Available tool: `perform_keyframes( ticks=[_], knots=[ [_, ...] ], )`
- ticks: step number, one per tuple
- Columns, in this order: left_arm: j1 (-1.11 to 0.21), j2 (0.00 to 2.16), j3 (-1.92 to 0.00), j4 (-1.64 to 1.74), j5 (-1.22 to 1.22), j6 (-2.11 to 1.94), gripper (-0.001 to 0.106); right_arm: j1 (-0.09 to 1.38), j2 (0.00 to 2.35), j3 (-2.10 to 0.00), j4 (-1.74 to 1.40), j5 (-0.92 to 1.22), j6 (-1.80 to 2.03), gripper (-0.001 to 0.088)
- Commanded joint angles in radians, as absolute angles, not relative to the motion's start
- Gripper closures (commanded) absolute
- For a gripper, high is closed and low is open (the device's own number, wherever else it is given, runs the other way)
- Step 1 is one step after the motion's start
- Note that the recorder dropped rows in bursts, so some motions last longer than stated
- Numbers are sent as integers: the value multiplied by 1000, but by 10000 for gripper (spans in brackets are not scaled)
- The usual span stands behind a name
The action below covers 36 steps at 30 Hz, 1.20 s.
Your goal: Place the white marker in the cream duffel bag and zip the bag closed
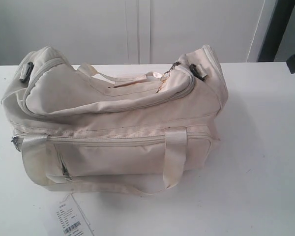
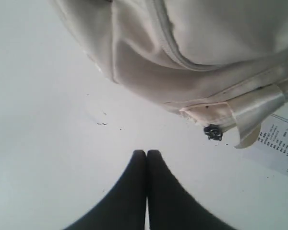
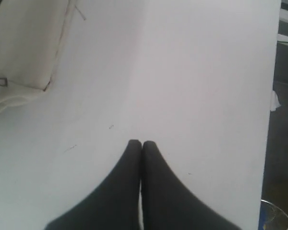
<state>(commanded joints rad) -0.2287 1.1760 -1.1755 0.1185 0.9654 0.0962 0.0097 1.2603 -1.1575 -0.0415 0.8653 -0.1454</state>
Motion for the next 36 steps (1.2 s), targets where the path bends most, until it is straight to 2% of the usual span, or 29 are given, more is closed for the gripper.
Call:
perform_keyframes(
  ticks=[8,17,36],
  knots=[
    [-219,1062,-1062,143,835,34,1053,10,1095,-985,-37,625,-102,868],
    [-219,881,-863,147,686,-30,1053,10,910,-864,-37,489,-100,868],
    [-219,577,-689,157,568,-54,1053,10,573,-699,-35,385,-120,868]
  ],
)
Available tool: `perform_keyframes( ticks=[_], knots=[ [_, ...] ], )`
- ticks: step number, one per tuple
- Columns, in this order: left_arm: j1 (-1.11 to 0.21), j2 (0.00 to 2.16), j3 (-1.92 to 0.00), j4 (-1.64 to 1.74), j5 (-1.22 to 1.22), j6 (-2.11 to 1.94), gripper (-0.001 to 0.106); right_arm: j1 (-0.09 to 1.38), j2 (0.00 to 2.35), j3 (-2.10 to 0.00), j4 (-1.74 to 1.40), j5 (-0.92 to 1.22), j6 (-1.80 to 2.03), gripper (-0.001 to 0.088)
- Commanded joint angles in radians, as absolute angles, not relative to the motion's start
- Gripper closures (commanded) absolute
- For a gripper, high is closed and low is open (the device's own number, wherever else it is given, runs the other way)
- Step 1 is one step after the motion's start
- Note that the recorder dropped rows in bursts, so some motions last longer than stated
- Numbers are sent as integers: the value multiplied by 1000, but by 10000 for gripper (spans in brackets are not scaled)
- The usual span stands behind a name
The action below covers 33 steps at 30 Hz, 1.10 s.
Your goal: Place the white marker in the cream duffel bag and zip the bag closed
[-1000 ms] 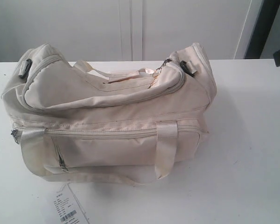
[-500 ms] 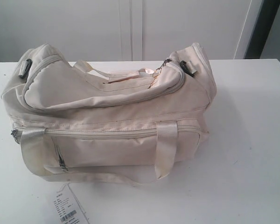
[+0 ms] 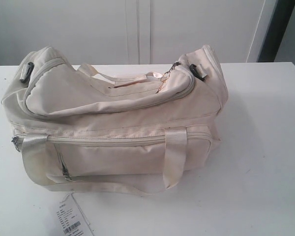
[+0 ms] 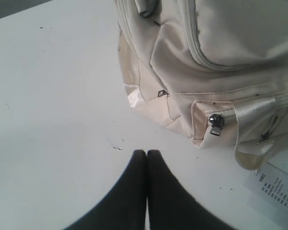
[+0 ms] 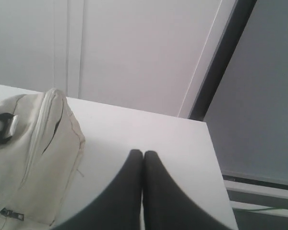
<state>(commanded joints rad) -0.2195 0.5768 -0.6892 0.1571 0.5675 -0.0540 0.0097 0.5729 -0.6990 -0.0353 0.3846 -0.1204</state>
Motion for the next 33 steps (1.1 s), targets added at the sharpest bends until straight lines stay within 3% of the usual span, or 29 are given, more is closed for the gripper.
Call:
perform_keyframes(
  ticks=[19,33],
  knots=[
    [-219,341,-524,157,478,-108,1053,10,354,-546,-30,275,-120,868],
    [-219,221,-519,153,488,-108,1053,10,281,-476,-30,276,-120,868]
  ],
)
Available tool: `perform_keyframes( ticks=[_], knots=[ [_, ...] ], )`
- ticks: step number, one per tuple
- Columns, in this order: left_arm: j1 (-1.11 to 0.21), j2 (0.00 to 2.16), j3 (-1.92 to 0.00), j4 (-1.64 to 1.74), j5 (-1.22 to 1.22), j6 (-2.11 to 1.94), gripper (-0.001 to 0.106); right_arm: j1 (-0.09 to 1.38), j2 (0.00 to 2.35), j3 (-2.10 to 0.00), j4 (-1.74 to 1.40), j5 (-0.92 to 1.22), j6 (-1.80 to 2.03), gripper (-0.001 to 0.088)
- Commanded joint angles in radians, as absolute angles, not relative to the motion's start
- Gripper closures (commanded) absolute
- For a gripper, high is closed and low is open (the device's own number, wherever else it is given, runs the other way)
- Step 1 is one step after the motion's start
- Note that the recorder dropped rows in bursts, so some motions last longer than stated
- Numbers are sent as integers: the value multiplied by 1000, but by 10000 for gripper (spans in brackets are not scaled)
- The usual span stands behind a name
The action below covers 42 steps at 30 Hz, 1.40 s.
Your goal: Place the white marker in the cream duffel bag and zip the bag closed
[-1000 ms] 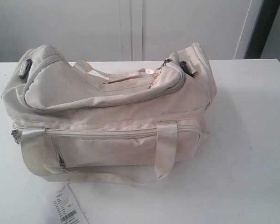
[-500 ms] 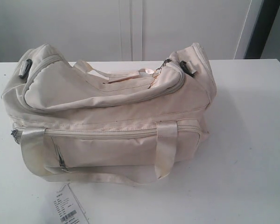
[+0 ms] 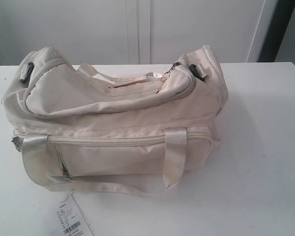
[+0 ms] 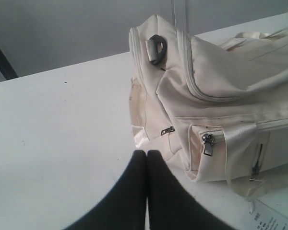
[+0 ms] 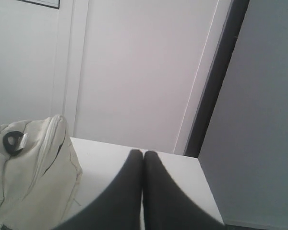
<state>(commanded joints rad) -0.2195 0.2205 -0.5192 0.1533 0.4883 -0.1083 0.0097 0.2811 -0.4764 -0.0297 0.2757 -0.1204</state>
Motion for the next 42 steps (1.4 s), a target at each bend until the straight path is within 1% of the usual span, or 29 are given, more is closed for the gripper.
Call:
perform_keyframes(
  ticks=[24,31,42],
  knots=[
    [-219,221,-519,121,499,-64,1053,10,281,-476,-30,276,-120,868],
    [-219,165,-515,87,520,0,1053,10,281,-476,-30,276,-120,868],
    [-219,80,-315,84,405,0,1053,10,281,-476,-30,276,-120,868]
  ],
)
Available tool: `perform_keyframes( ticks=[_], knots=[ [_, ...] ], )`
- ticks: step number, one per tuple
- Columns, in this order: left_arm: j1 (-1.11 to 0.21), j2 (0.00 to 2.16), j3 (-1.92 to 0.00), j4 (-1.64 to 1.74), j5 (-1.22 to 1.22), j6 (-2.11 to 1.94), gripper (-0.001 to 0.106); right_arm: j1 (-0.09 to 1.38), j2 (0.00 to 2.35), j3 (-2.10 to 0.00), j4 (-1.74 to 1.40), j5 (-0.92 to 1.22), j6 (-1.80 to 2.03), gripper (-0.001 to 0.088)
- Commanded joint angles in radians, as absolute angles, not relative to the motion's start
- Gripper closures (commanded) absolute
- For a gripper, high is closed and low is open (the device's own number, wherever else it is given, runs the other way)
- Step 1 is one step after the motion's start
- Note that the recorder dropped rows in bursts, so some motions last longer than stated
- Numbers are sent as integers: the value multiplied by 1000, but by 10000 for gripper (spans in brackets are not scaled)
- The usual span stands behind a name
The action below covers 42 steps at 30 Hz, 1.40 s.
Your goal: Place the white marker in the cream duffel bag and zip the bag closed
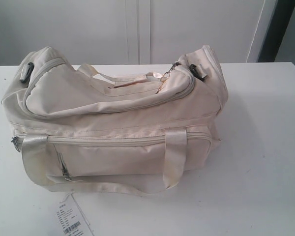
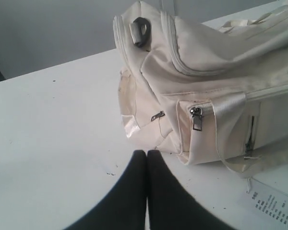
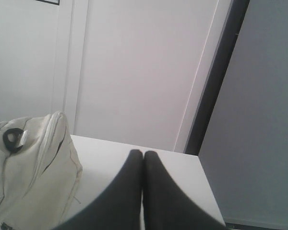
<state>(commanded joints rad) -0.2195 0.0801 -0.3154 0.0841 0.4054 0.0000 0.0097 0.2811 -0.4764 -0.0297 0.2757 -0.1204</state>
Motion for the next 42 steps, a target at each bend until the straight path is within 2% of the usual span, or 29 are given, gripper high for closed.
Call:
perform_keyframes(
  ticks=[8,21,42],
  knots=[
    [-219,2,-178,53,368,0,1053,10,281,-476,-30,276,-120,868],
    [-219,0,-3,-29,291,0,1053,10,281,-476,-30,276,-120,868],
    [-219,0,0,-41,202,0,1053,10,281,-476,-30,276,-120,868]
  ],
)
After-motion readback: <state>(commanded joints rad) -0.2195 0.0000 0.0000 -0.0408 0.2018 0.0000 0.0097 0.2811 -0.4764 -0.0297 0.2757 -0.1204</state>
